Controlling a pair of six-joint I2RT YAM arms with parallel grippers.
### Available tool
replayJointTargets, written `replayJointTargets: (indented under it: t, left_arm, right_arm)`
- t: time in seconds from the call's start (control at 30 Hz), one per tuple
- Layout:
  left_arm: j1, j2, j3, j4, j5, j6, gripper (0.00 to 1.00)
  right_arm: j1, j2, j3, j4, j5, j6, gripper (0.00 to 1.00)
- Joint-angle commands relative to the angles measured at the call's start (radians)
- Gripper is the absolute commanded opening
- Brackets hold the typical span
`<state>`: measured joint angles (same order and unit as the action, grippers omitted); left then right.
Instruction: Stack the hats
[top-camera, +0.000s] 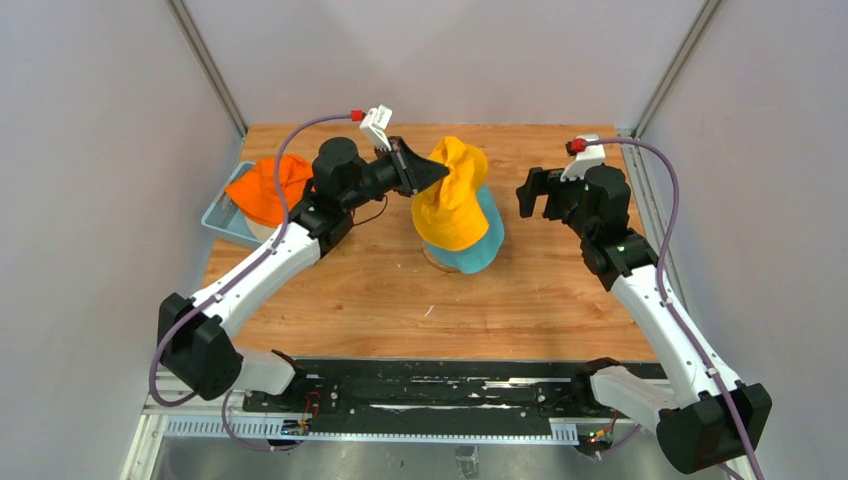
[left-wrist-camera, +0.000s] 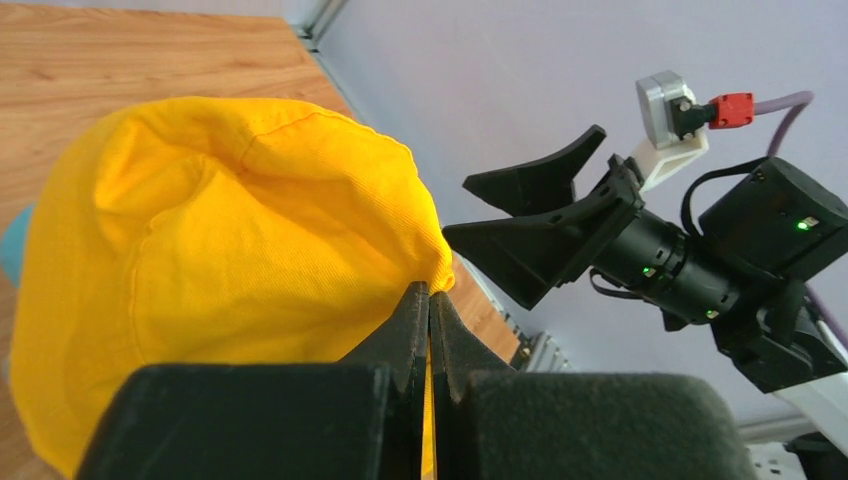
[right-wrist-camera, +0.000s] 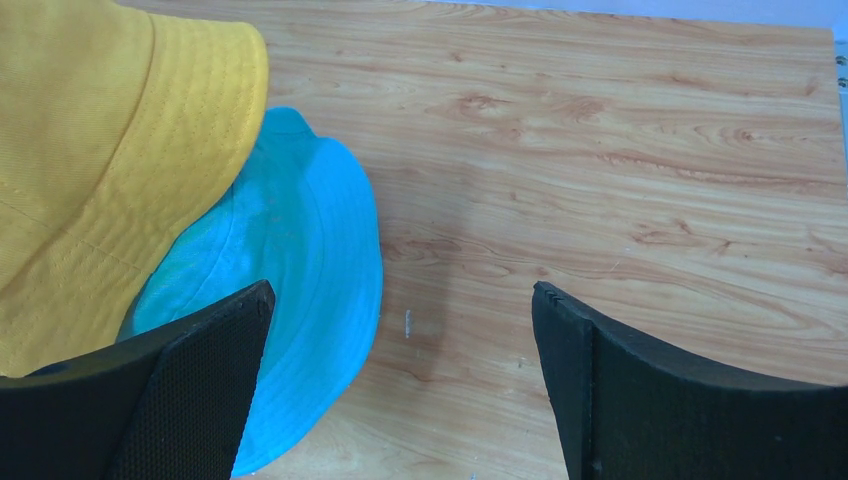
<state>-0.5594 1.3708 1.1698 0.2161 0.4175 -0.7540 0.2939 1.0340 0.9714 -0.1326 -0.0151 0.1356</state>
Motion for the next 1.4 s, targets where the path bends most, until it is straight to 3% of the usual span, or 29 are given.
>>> replayJointTargets:
  t: [0.0,0.63,1.07,1.37]
  left_arm:
    - [-0.002,-0.045,0.002,-0.121,-0.076,0.1,0.0]
    - [-0.002,-0.033,-0.082,-0.098,-0.114,0.133,0.0]
    - [-0.012,0.055,0.114,-0.061,0.031,0.092,0.0]
    - [-0.05,0.12,0.13,-0.061,0.076,0.084,0.0]
  right_arm:
    - [0.015,0.006,0.015,0.014,-0.015,-0.003,0.99]
    - [0.014,0.071,0.041,0.088,-0.184,0.055,1.0]
    - [0.014,0.062,0.043,0.067,-0.129,0.044,1.0]
    - [-0.022,0.041,0.043,0.039,-0.092,0.044,1.0]
